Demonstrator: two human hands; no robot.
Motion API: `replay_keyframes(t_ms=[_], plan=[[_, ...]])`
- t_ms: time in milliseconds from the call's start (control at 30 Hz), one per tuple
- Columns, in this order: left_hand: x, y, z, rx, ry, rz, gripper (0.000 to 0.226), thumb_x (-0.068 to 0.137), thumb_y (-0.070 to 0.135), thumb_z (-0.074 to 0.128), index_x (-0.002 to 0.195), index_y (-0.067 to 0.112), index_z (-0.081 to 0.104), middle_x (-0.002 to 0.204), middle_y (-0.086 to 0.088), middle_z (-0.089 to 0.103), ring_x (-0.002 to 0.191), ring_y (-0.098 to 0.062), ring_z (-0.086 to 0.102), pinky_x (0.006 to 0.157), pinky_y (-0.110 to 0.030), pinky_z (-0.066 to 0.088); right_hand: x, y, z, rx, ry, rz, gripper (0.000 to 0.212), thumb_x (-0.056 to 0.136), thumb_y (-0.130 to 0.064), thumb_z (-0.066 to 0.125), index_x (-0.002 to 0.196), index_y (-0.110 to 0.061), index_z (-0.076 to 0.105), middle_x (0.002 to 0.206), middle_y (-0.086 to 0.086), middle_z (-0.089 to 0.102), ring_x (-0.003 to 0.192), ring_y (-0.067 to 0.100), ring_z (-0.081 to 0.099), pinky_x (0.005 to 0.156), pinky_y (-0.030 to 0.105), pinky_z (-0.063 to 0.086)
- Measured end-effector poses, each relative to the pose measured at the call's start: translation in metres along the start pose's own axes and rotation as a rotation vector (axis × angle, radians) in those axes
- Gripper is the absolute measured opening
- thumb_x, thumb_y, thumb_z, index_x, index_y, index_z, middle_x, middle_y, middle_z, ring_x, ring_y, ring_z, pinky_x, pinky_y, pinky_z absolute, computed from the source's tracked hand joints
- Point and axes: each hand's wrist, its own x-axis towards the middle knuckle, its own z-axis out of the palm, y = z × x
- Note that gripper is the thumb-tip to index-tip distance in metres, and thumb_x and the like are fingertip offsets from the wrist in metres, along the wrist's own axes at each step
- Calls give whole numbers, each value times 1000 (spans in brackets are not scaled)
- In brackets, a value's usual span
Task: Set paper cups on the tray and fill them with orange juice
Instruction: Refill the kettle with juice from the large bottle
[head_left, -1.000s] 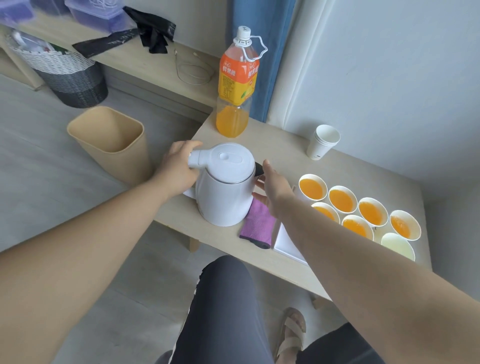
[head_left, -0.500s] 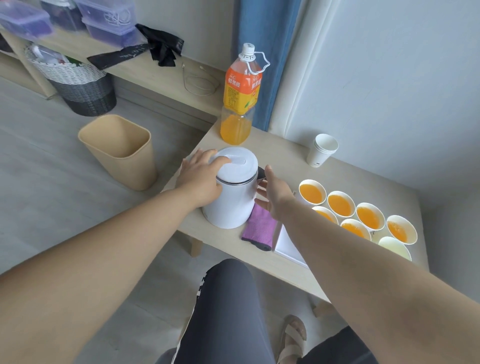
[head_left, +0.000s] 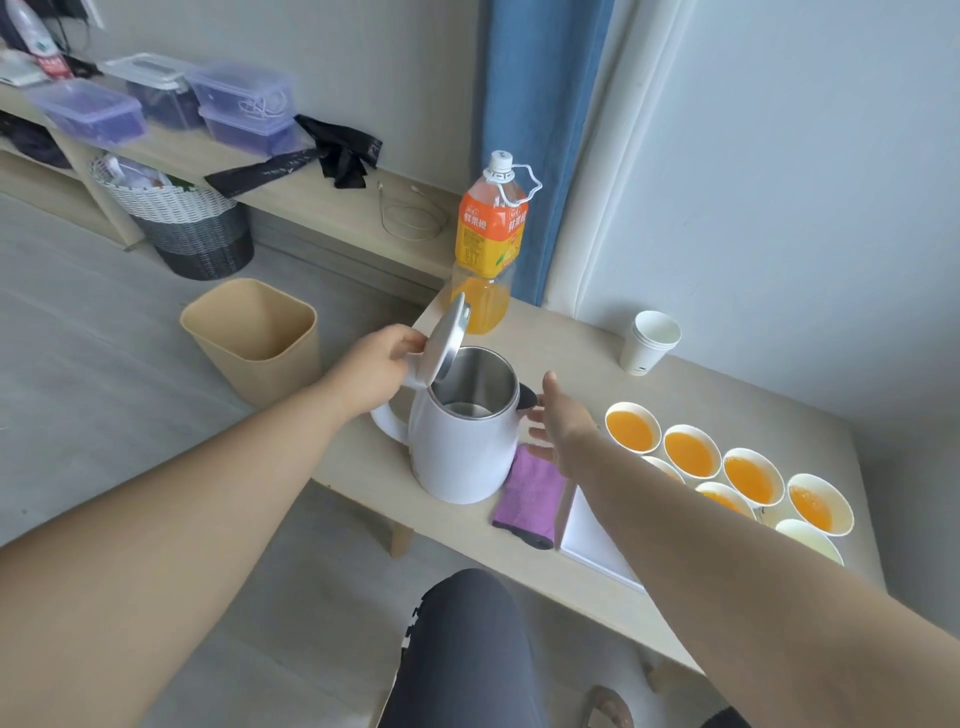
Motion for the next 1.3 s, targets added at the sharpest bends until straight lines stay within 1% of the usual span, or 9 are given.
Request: replay_keyframes(t_ms=[67, 167, 333, 533, 700, 800, 900, 1067, 1300], plan=[[10, 6, -8, 2, 34, -41, 39, 91, -7, 37, 115, 13, 60, 121, -6, 62, 115, -20, 56, 98, -32, 44, 9, -15, -4, -124, 57, -64, 59, 100, -50, 27, 136, -8, 46, 123, 7, 53, 107, 25, 49, 90, 39, 46], [32, 23, -18, 4, 64, -103, 24, 95, 7, 46, 111, 18, 60, 118, -6, 63, 104, -21, 58, 87, -33, 47, 24, -56, -8, -255, 119, -233, 50, 100, -42, 35, 130, -5, 49, 92, 4, 52, 95, 23, 48, 100, 45, 45], [92, 63, -21, 8, 15, -150, 47, 93, 20, 58, 138, 19, 44, 135, -7, 51, 119, -24, 51, 90, -37, 47, 55, -140, -6, -399, 125, -444, 52, 95, -36, 52, 140, -12, 42, 135, 8, 50, 109, 23, 52, 100, 40, 46], [166, 105, -10, -66, 87, -100, 87, 83, 29, 74, 151, 16, 21, 150, -10, 37, 130, -26, 45, 99, -33, 40, 95, -231, 11, -728, 132, -694, 54, 97, -34, 48, 145, -12, 33, 146, 12, 35, 119, 28, 51, 87, 31, 44], [219, 108, 4, 11, 163, -87, 103, 75, 32, 80, 153, 16, 15, 154, -7, 31, 137, -27, 37, 104, -36, 37, 131, -268, 26, -982, 116, -814, 57, 100, -31, 41, 151, -13, 21, 155, 9, 15, 134, 34, 37, 108, 41, 35], [241, 102, 13, 53, 149, -76, 109, 70, 31, 83, 153, 21, 12, 155, -6, 27, 138, -28, 34, 107, -39, 38, 149, -275, 32, -1062, 97, -801, 56, 101, -33, 38, 151, -13, 20, 156, 7, 17, 136, 35, 32, 111, 43, 31], [254, 93, 22, 136, 117, 4, 103, 66, 27, 84, 148, 30, 23, 146, -4, 31, 132, -25, 40, 100, -37, 42, 163, -270, 35, -1067, 120, -820, 52, 101, -32, 37, 149, -14, 26, 151, 9, 28, 134, 33, 34, 107, 41, 33], [259, 88, 31, 236, 189, -34, 93, 66, 36, 84, 139, 22, 30, 140, -6, 31, 120, -26, 51, 83, -30, 40, 167, -255, 34, -932, 248, -943, 39, 97, -27, 46, 133, -14, 47, 131, 8, 49, 116, 29, 48, 87, 34, 41], [234, 97, 36, 358, 67, -7, 84, 60, 35, 85, 128, 16, 39, 126, -4, 51, 113, -23, 54, 83, -29, 46, 138, -236, 15, -895, 244, -904, 39, 91, -33, 58, 122, -10, 54, 120, 11, 47, 104, 29, 55, 80, 32, 43]])
